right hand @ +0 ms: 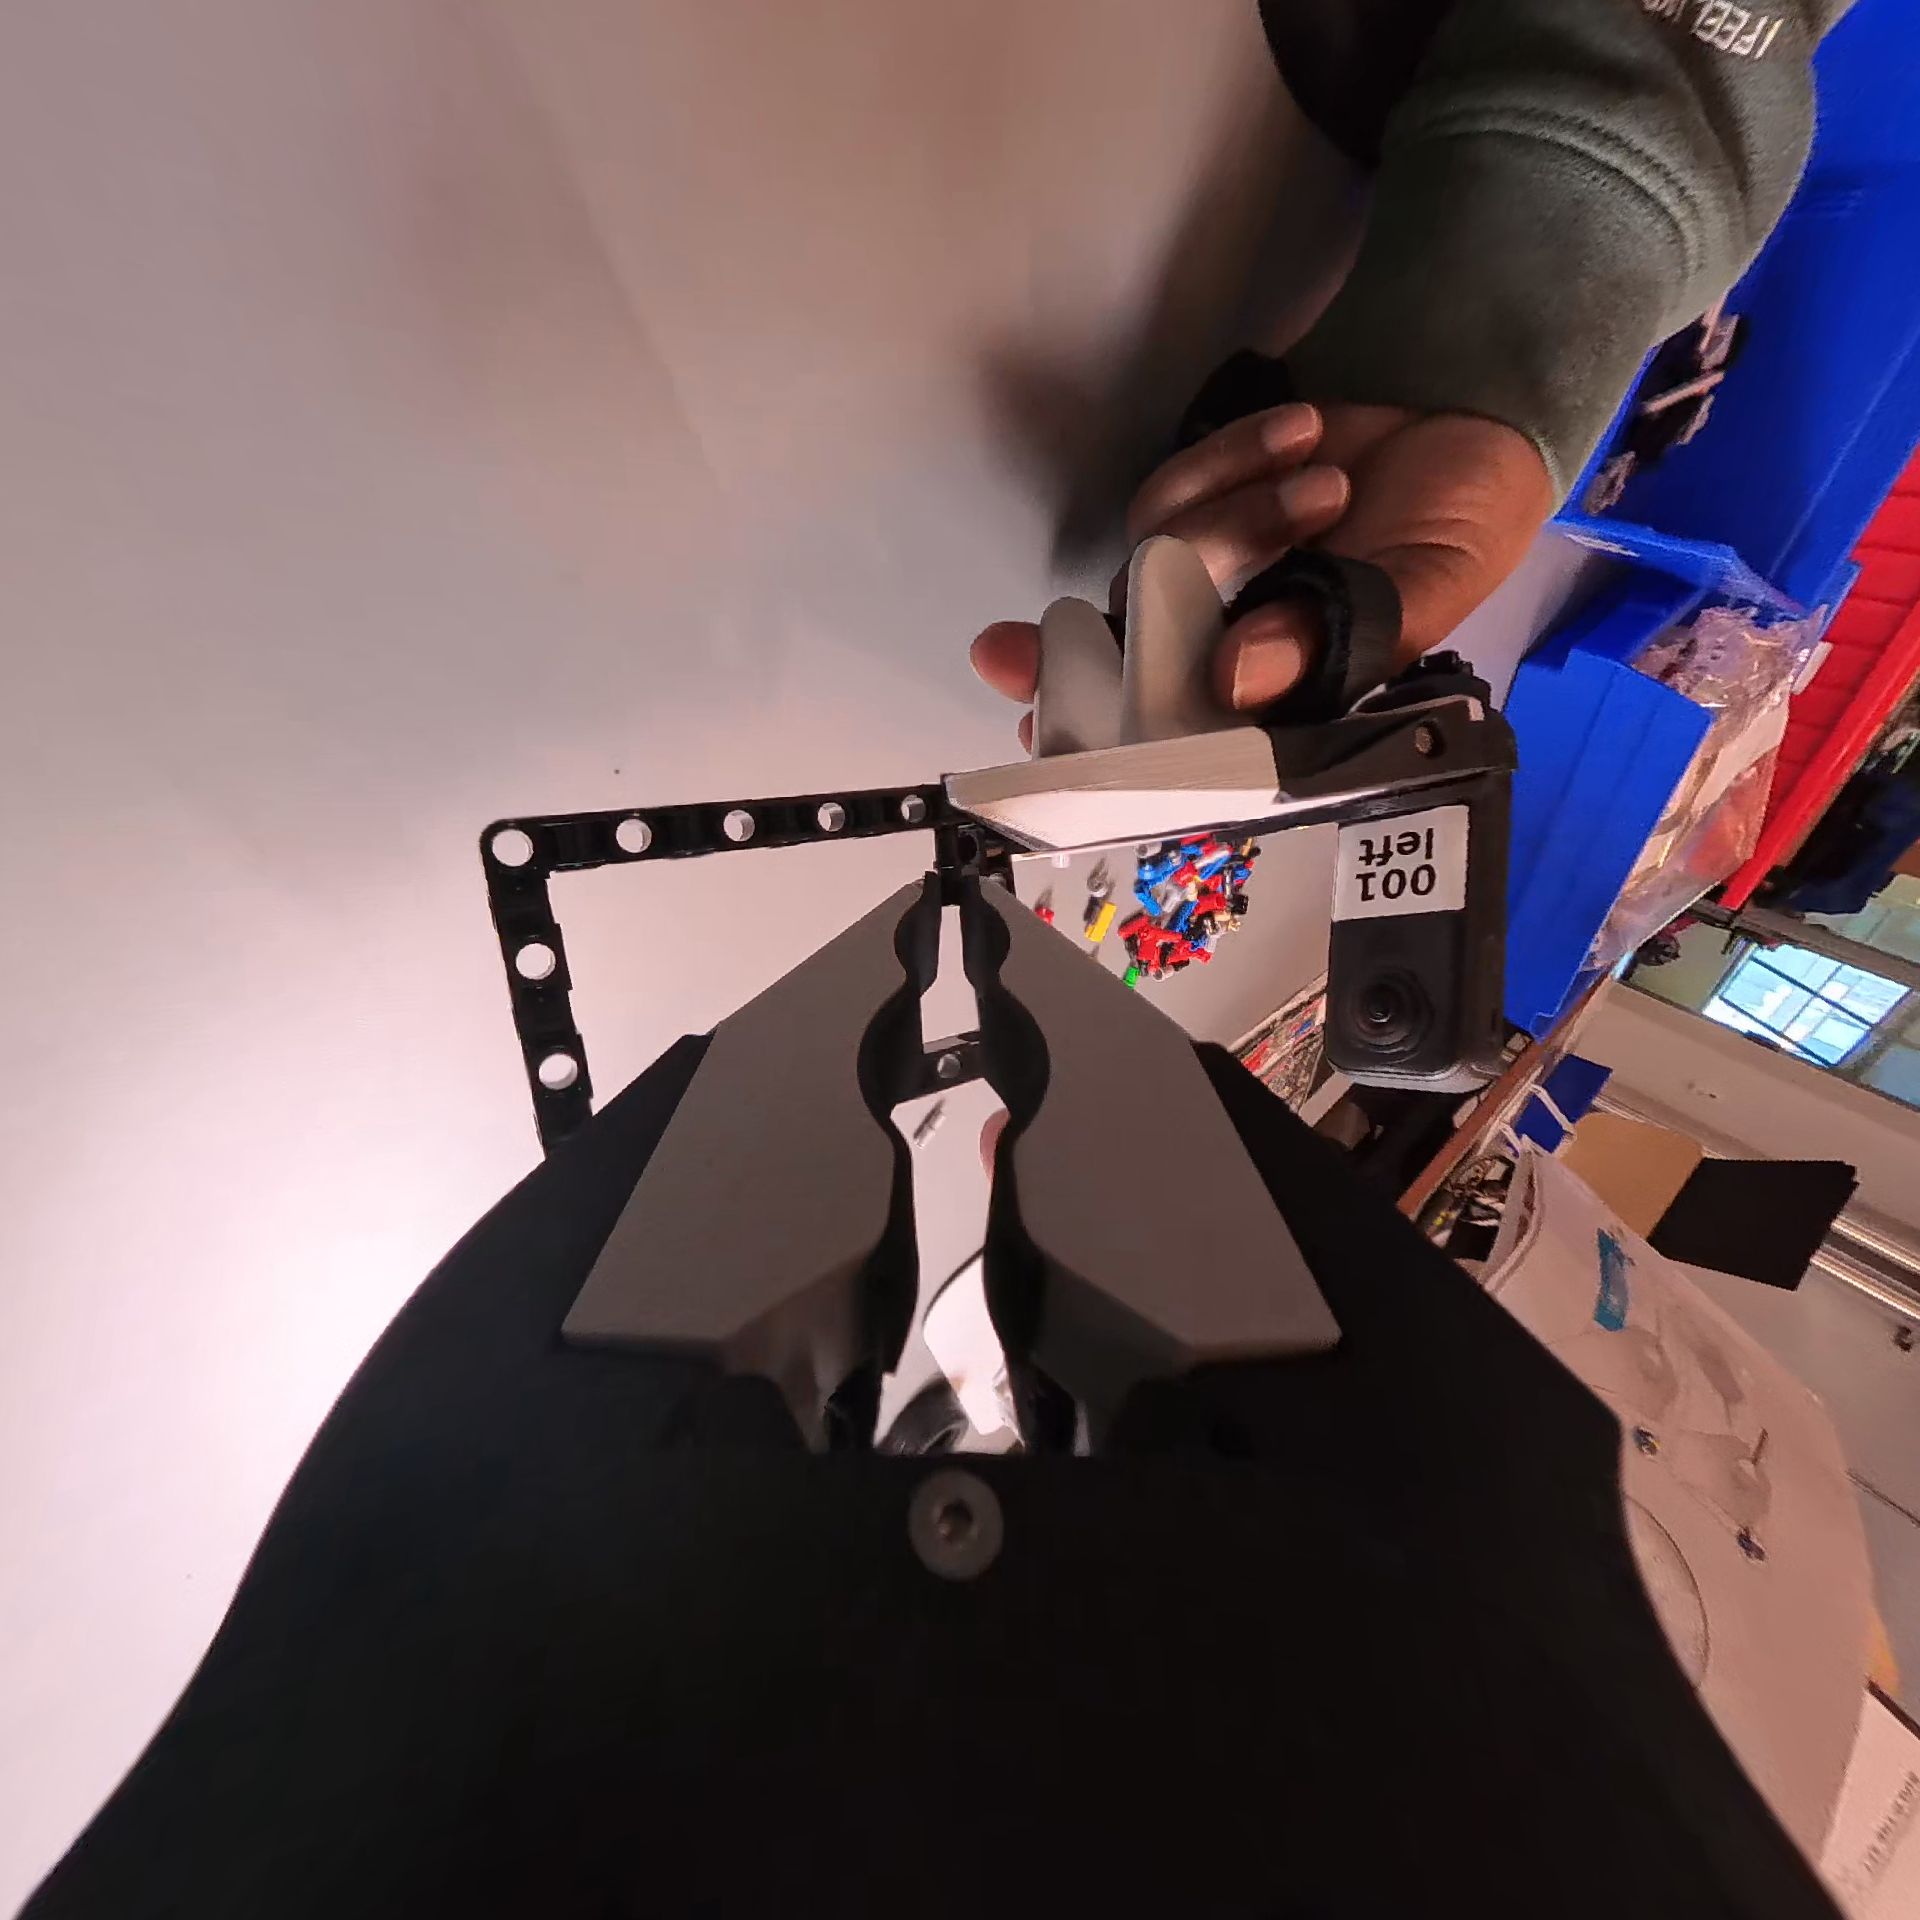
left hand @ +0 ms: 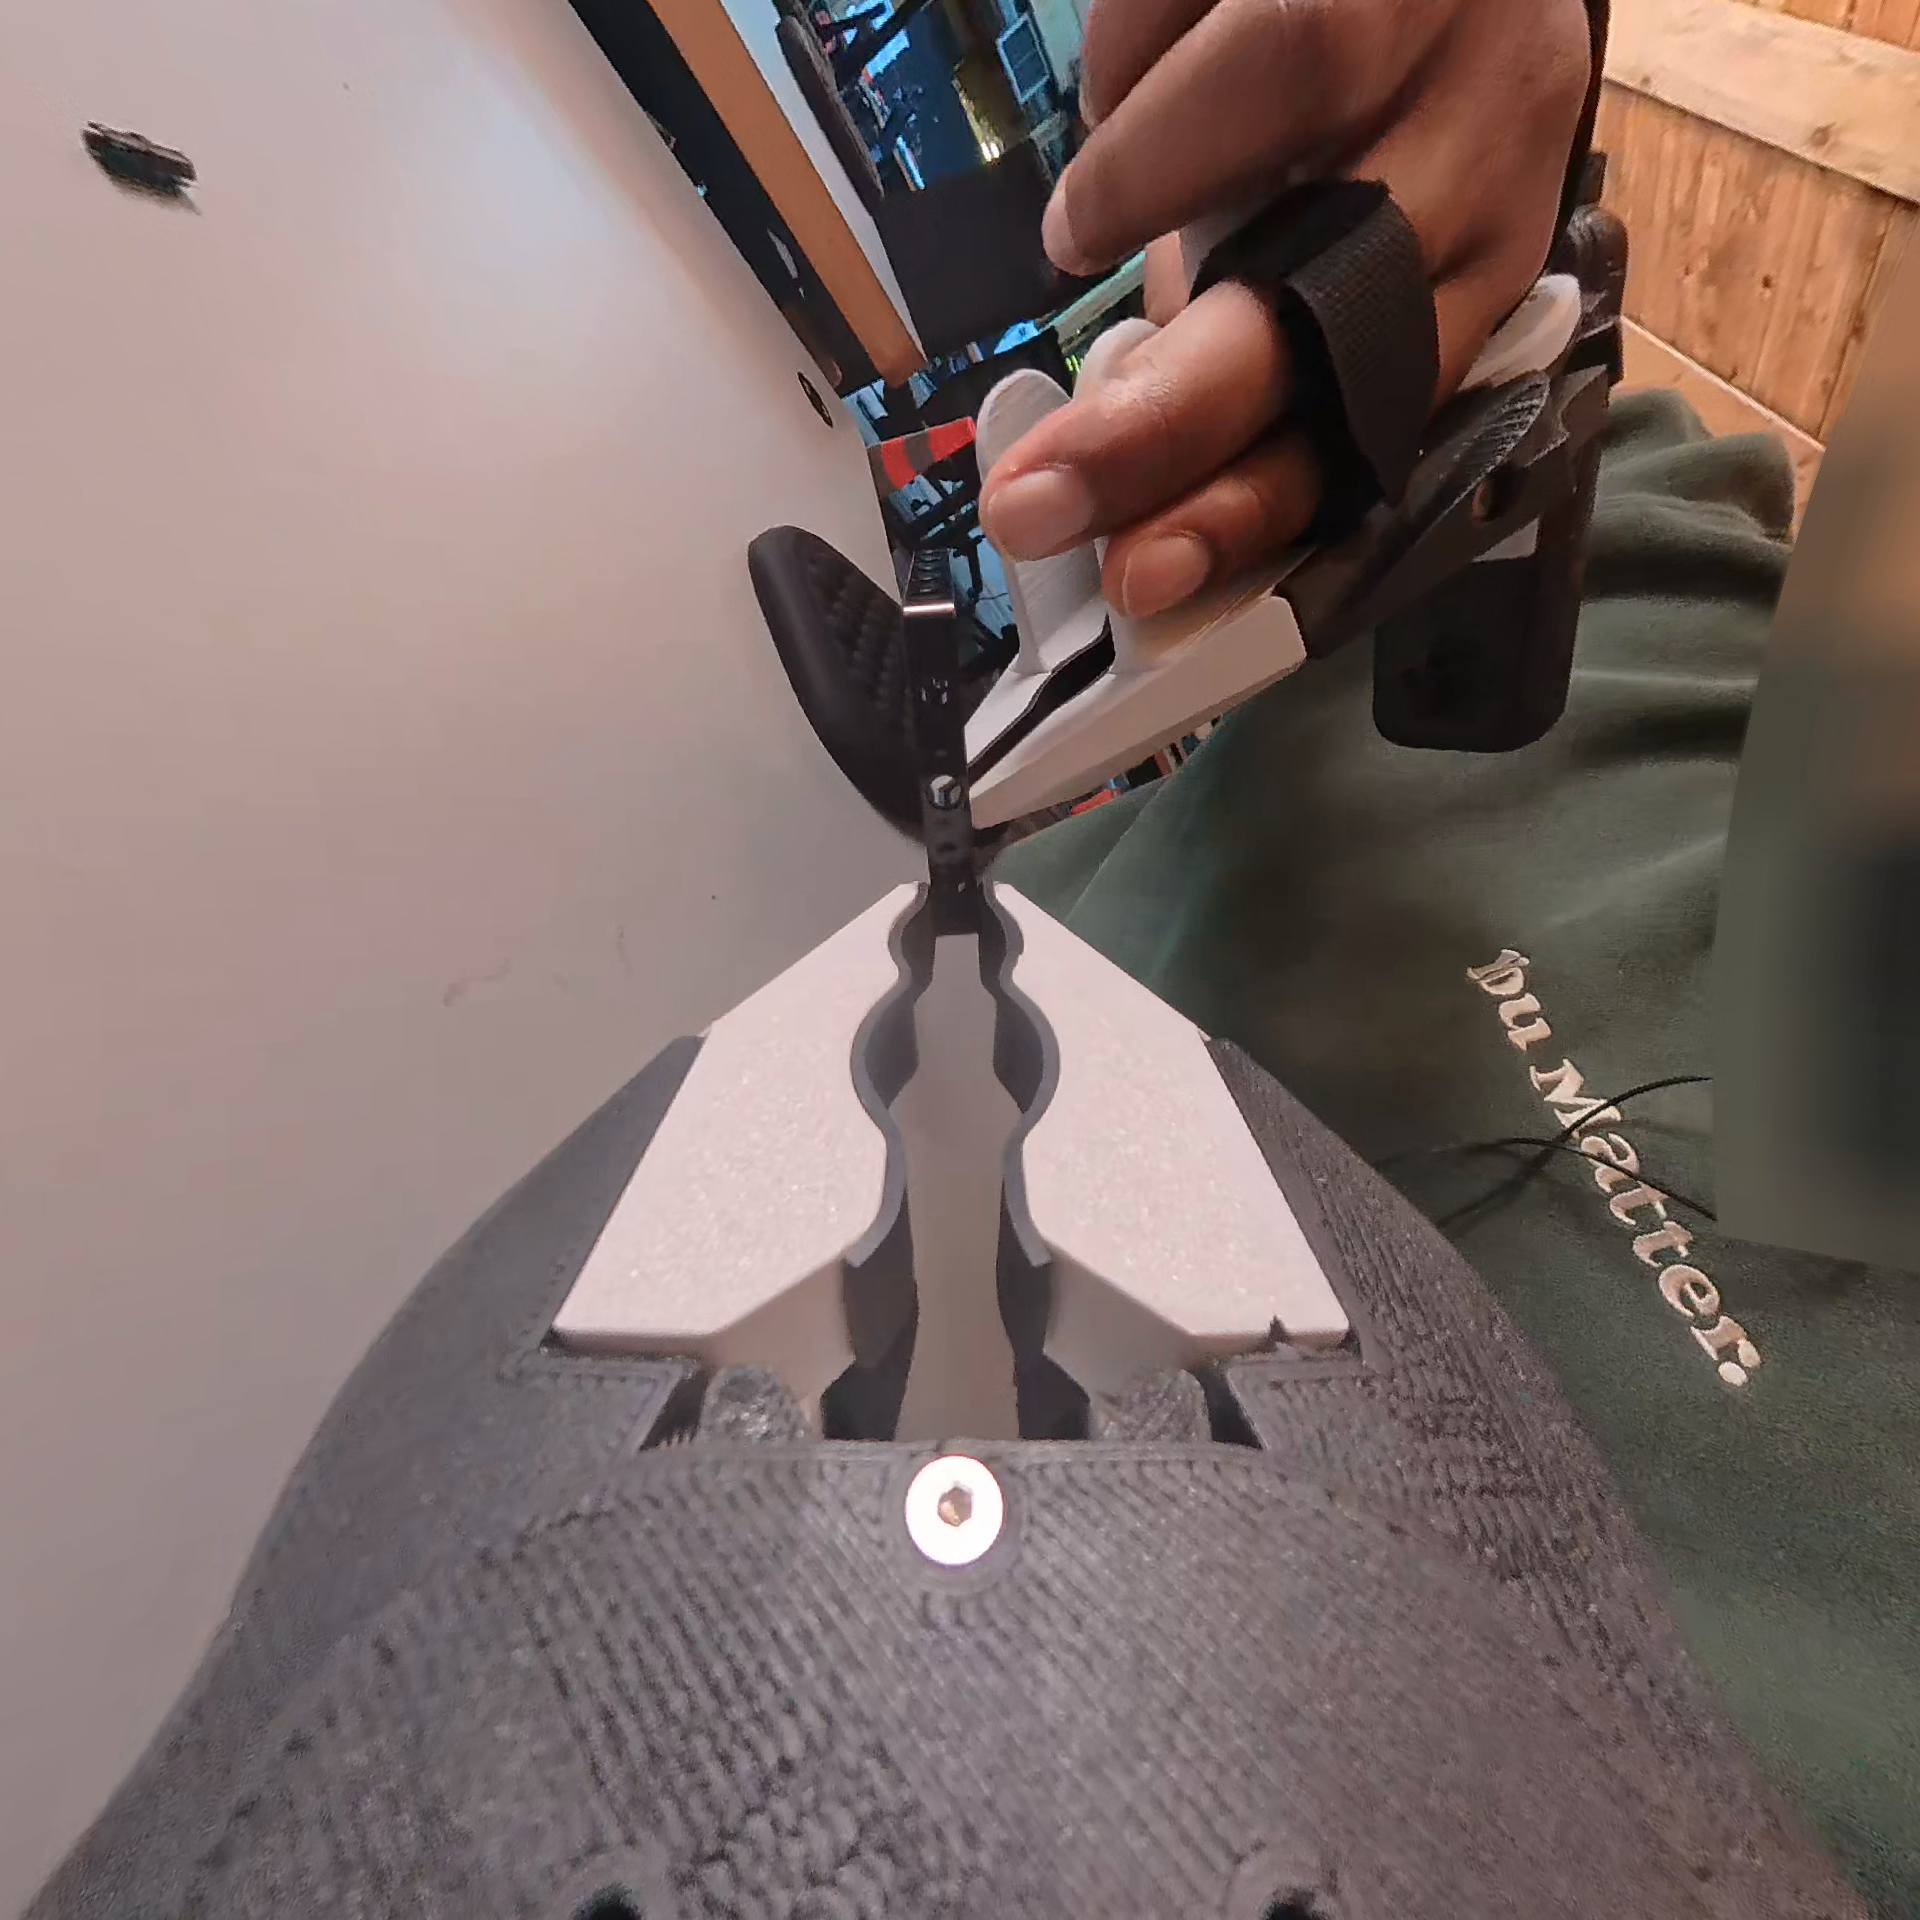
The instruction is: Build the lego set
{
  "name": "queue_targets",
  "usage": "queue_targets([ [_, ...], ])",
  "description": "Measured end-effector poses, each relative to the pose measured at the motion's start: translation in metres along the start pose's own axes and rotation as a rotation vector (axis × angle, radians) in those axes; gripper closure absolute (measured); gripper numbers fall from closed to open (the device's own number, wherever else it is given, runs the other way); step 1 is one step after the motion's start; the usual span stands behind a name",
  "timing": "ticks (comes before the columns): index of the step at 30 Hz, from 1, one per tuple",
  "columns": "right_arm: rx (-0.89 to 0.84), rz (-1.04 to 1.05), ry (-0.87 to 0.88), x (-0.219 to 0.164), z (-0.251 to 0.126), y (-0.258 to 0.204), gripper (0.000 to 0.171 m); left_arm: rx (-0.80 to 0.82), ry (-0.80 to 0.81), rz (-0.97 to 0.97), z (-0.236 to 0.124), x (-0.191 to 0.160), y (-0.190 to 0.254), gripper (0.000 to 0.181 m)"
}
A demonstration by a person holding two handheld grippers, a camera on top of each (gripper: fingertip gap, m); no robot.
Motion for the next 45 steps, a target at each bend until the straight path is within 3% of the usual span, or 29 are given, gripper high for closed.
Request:
queue_targets([
  [12, -0.035, -0.159, -0.018, -0.002, -0.003, 0.001, 0.170, -0.005, 0.021, 0.039, 0.004, 0.007, 0.007, 0.176],
  [28, -0.112, -0.445, -0.177, -0.011, 0.000, 0.008, 0.171, 0.037, 0.104, -0.153, -0.001, 0.011, -0.006, 0.176],
  [39, -0.163, -0.436, -0.253, -0.018, -0.001, 0.023, 0.171, 0.032, 0.184, -0.128, -0.011, 0.024, -0.003, 0.176],
  [45, -0.136, -0.489, -0.173, -0.006, -0.006, 0.020, 0.171, 0.029, 0.183, -0.143, -0.010, 0.024, -0.002, 0.176],
])
Point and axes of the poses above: each gripper's, where its closed fingertips meet, z out along the fingers, x out of its top, y = z × x across the jaws, the point moved 2 cm from there along -z, back along the fingers, and after that the axes turned 15 degrees about z, right-handed, at the moved point
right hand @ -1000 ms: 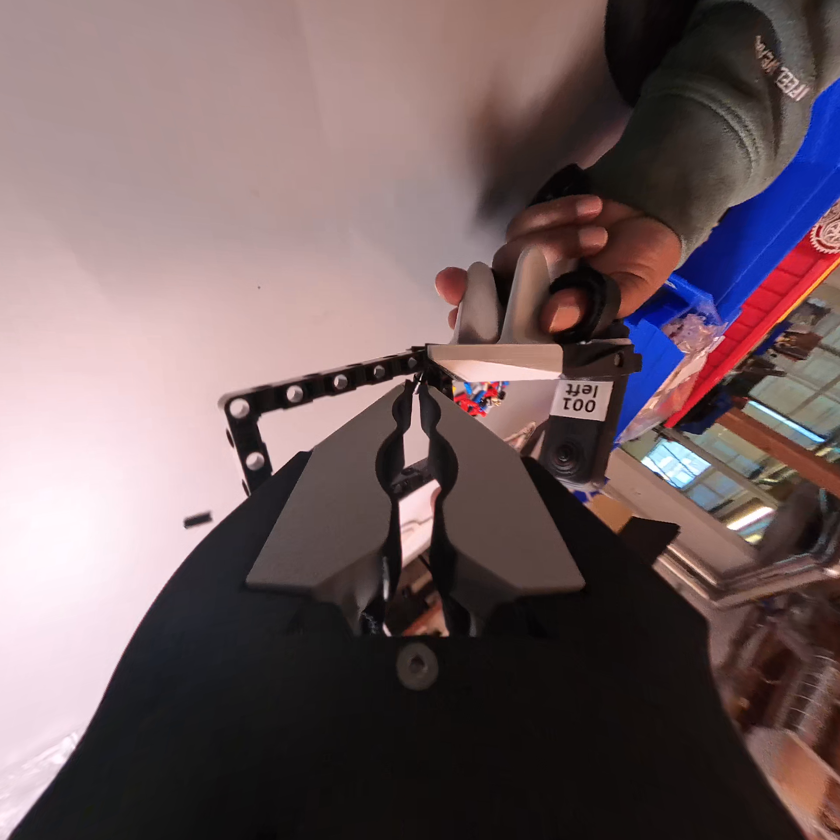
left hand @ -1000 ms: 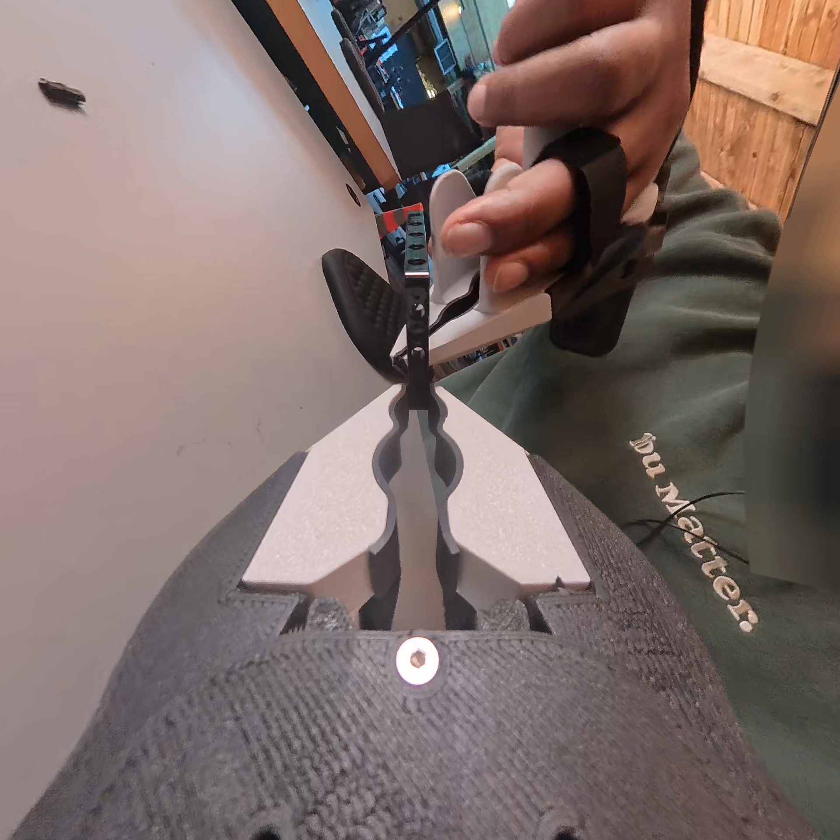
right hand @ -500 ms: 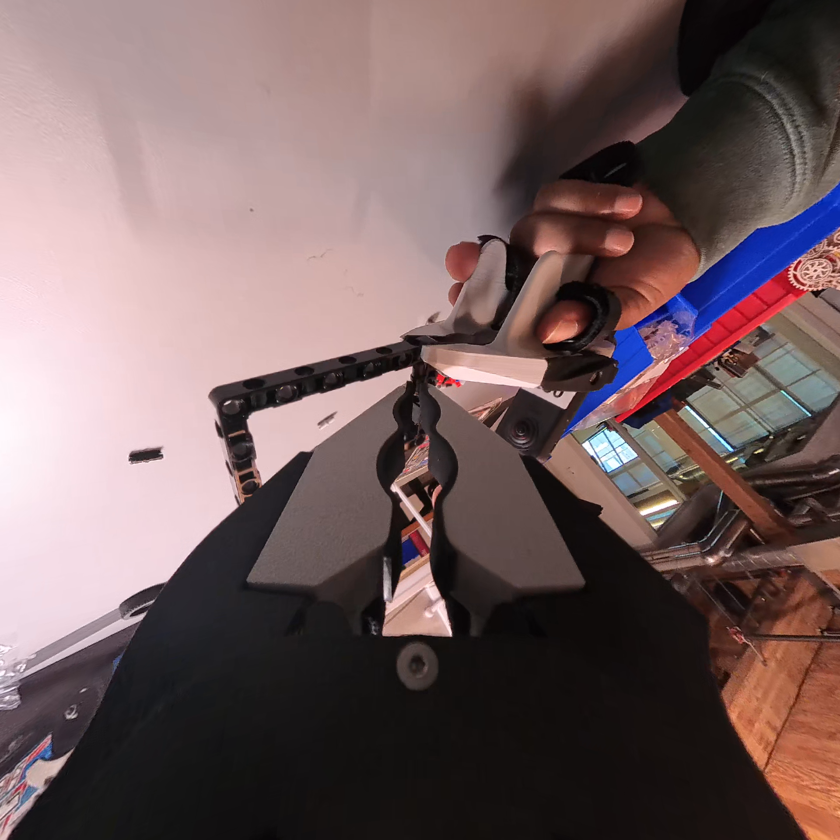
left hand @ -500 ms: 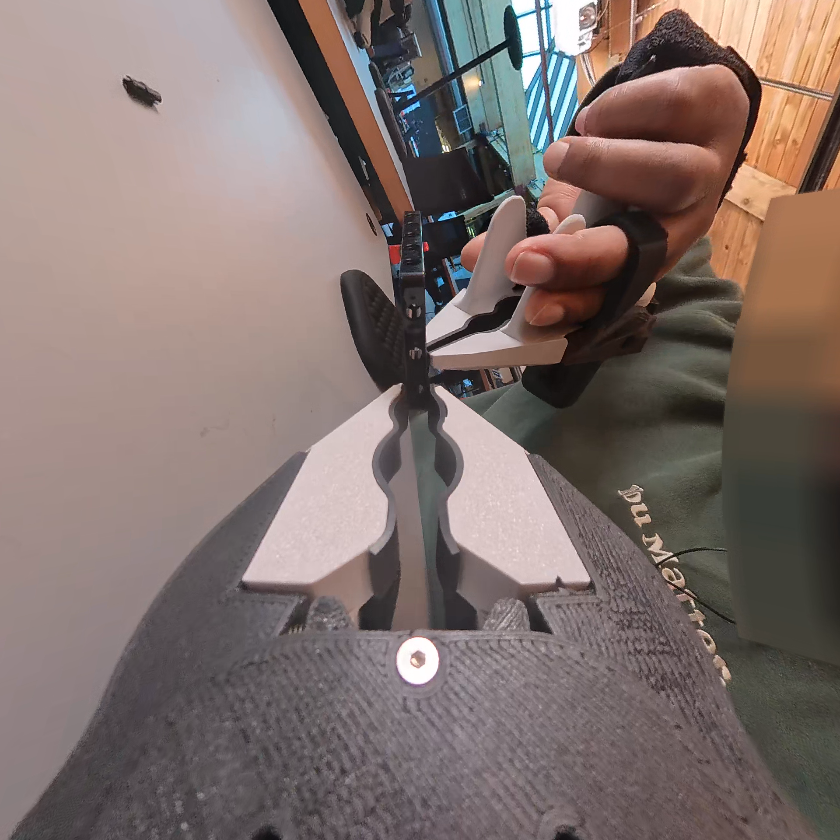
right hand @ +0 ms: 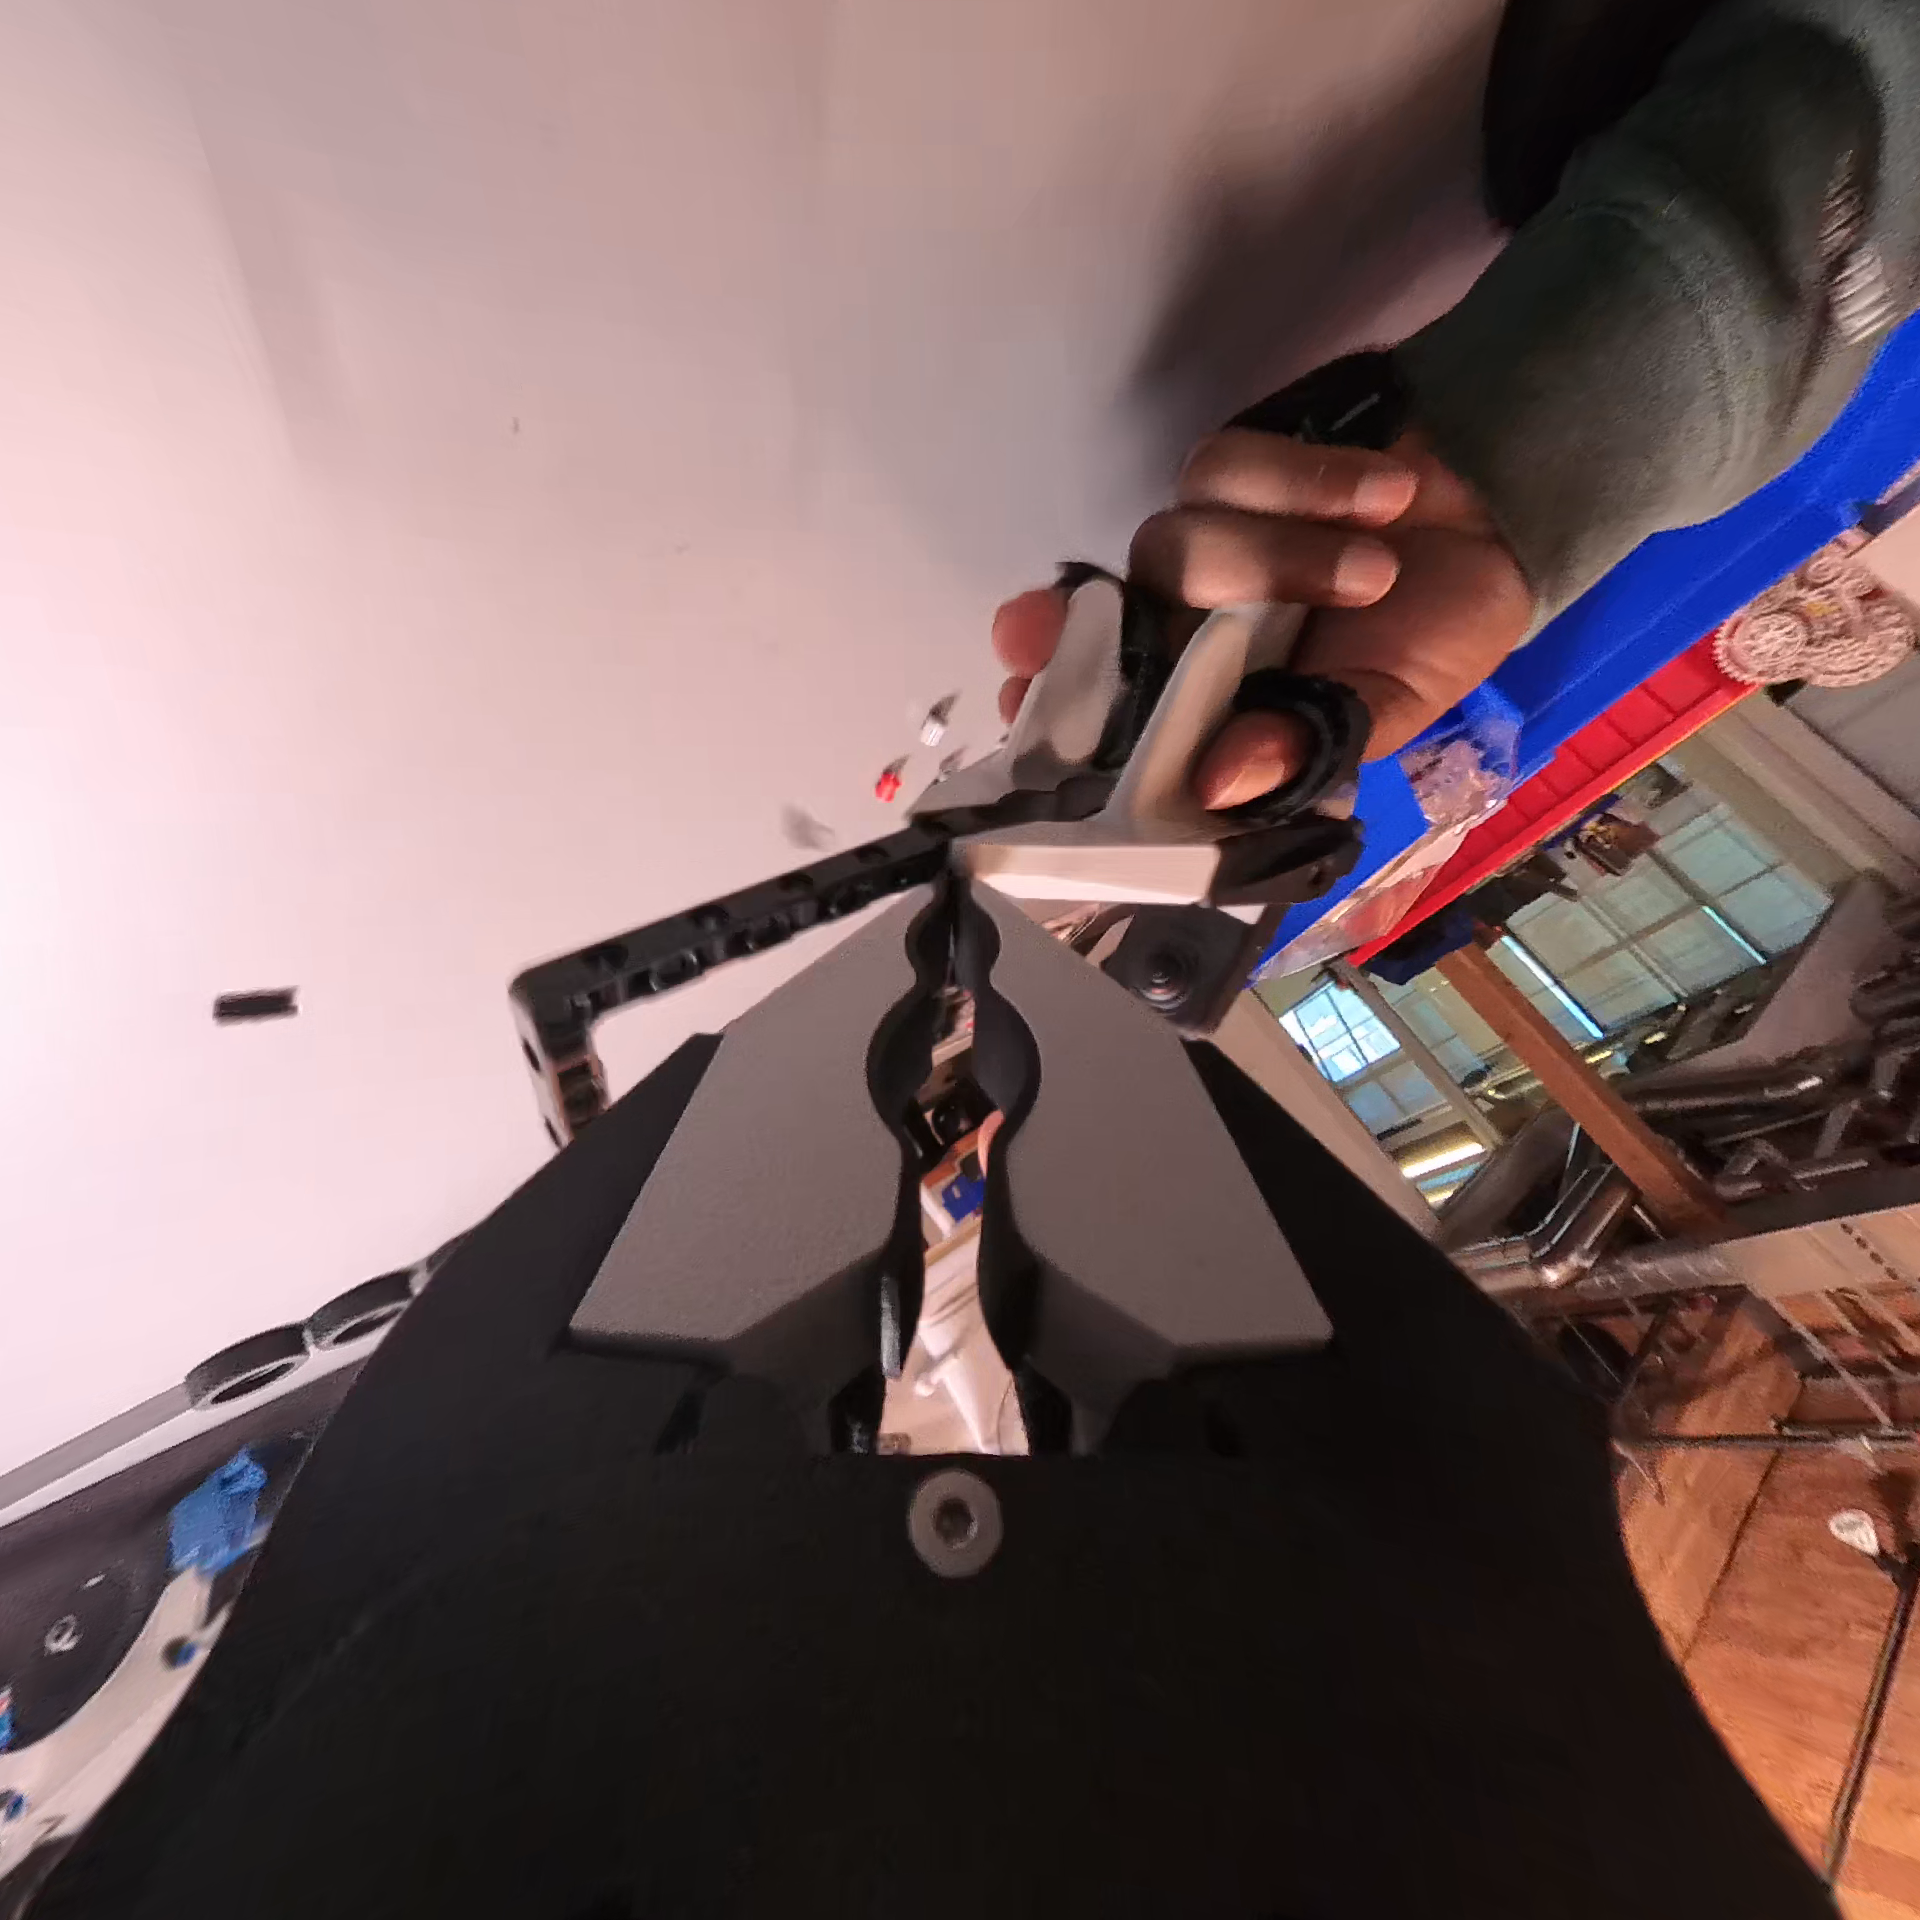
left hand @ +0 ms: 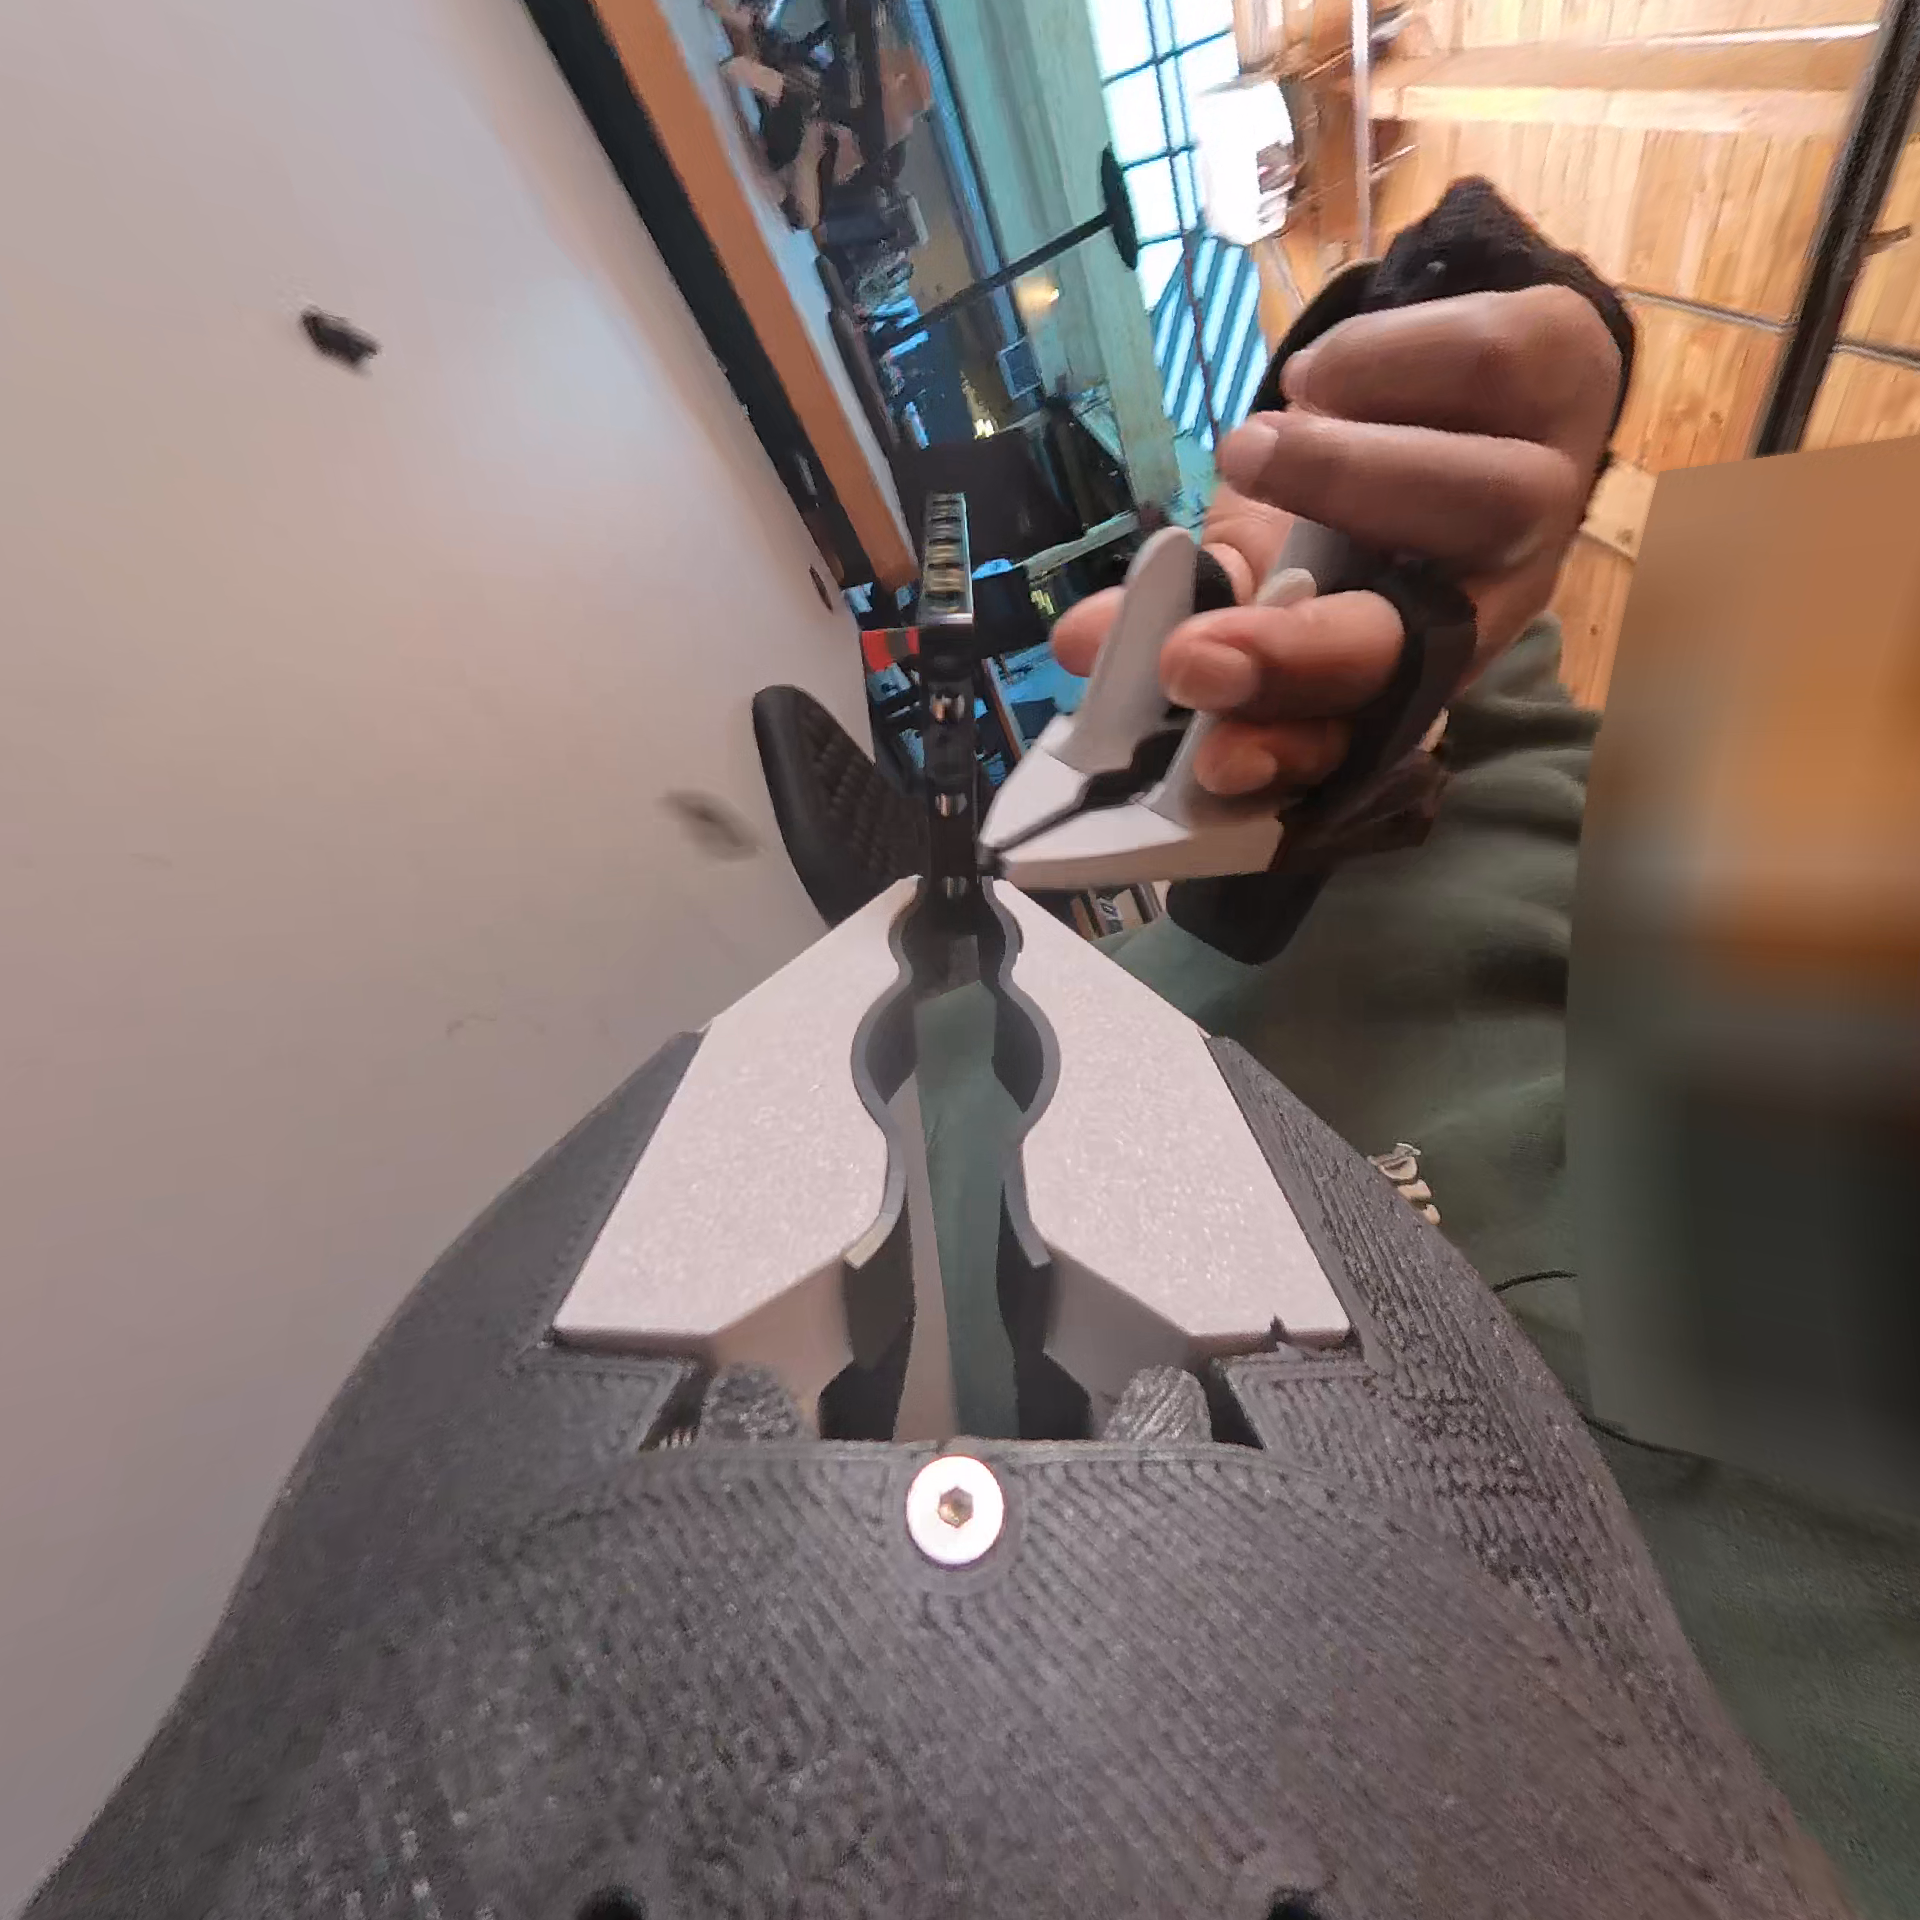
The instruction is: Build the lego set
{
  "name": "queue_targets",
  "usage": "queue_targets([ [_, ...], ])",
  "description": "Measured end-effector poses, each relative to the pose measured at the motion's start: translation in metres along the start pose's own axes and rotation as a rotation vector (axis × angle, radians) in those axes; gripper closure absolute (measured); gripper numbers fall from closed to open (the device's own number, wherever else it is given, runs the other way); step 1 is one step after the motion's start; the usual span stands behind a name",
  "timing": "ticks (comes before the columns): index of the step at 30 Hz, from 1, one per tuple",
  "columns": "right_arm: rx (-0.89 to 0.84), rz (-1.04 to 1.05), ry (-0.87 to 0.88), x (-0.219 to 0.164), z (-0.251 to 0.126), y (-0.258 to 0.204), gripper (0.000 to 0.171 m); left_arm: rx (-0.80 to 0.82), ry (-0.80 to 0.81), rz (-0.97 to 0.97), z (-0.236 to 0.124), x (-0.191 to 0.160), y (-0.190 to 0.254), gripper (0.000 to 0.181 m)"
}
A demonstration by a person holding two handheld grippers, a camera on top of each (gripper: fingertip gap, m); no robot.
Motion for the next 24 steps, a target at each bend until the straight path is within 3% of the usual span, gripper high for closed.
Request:
queue_targets([
  [7, 0.000, 0.137, -0.006, -0.004, -0.006, 0.009, 0.171, 0.063, -0.041, 0.104, -0.004, 0.002, 0.000, 0.176],
  [10, -0.013, 0.511, -0.046, -0.030, -0.017, 0.016, 0.171, 0.178, -0.047, 0.158, -0.014, 0.004, -0.013, 0.176],
  [13, -0.055, 1.054, -0.062, -0.072, -0.035, 0.007, 0.155, 0.298, -0.017, 0.212, -0.030, 0.015, -0.026, 0.176],
  [17, 0.002, 1.740, -0.086, -0.127, -0.044, -0.072, 0.139, 0.396, 0.029, 0.239, -0.048, 0.026, -0.038, 0.176],
  [19, 0.117, 2.012, -0.063, -0.132, -0.041, -0.122, 0.135, 0.409, 0.052, 0.231, -0.052, 0.028, -0.041, 0.176],
  [22, 0.219, 2.252, -0.063, -0.125, -0.027, -0.170, 0.131, 0.422, 0.065, 0.224, -0.054, 0.029, -0.046, 0.176],
  [24, 0.184, 2.242, -0.145, -0.131, -0.017, -0.192, 0.131, 0.420, 0.070, 0.221, -0.054, 0.028, -0.048, 0.176],
])
Point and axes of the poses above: each gripper's, where its closed fingertips meet, z out along the fingers, x out of its top, y = z × x across the jaws, the point moved 2 cm from there along -z, back along the fingers, and after that the axes turned 15 degrees about z, right-handed, at the moved point
